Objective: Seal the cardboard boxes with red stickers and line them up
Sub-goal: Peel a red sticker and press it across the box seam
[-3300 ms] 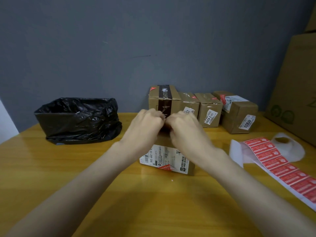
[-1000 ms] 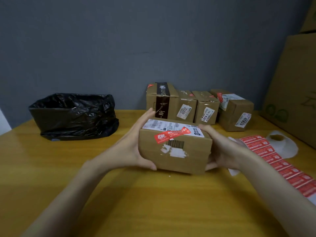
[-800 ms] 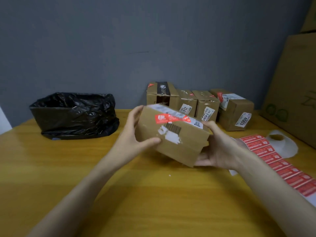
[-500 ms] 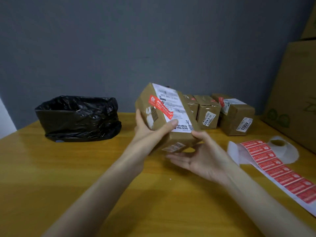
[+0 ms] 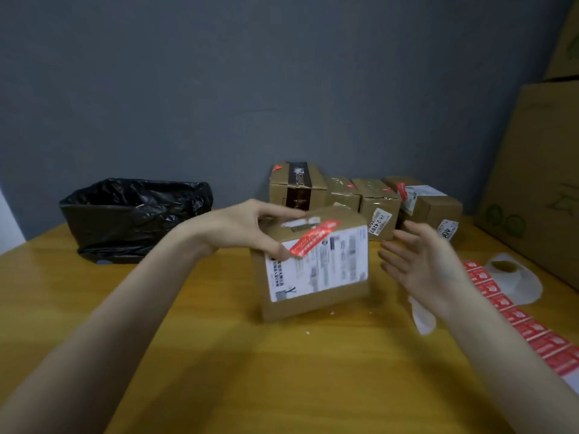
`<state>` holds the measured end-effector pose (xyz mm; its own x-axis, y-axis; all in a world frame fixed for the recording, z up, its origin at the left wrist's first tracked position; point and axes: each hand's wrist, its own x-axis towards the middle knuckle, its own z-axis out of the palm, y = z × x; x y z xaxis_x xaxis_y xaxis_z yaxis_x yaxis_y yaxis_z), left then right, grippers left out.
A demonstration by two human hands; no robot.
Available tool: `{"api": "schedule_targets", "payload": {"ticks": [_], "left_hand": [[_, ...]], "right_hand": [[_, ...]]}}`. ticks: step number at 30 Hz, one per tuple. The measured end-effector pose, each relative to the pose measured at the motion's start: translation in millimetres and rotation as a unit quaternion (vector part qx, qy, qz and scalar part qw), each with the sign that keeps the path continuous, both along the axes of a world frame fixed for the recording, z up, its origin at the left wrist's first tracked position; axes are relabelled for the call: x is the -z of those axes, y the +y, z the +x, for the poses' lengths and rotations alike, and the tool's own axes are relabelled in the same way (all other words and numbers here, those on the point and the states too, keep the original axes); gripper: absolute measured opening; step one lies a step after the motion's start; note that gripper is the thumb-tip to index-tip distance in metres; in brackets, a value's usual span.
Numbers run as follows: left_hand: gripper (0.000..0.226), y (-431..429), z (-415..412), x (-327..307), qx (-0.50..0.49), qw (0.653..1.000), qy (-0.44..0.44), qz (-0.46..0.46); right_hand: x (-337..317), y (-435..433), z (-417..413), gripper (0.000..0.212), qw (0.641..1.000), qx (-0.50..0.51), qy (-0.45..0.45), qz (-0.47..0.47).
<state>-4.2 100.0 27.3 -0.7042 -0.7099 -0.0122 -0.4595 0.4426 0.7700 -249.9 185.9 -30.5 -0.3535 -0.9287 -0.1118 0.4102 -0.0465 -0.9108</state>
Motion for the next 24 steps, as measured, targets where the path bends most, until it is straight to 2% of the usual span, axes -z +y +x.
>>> {"api": "schedule_targets", "payload": {"ticks": [3,6,11,14,20,24], "left_hand": [[0.068,-8.1,-1.1,1.9,0.052,0.996,-0.067,-0.007],[0.067,-15.9,0.1,6.9,0.078,0.994,-0.072,-0.024],[0.064,-19.1,4.2,16.9,0.065,0.995,-0.059,-0.04],[0.064,-19.0,2.1,15.4,0.057,0.993,-0.077,-0.071],[0.064,-21.1,-2.6,1.4,0.078,0.982,-0.154,-0.082],[0.056,-23.8,-9.6,-1.4,0.065,0.984,-0.14,-0.092]], "right_hand": [[-1.5,1.9,0.8,0.038,0.993,0.019,0.111,-0.03],[-7.6,6.5,12.8,0.021,0.972,0.002,0.225,-0.071],[-16.9,-2.2,32.8,0.014,0.893,-0.025,0.439,-0.098],[-24.5,-20.8,32.6,0.01,0.837,0.02,0.54,-0.084],[-40.5,-37.8,37.0,0.006,0.788,-0.078,0.609,-0.043],[-43.6,-42.7,35.0,0.005,0.781,-0.104,0.615,-0.024]]}}
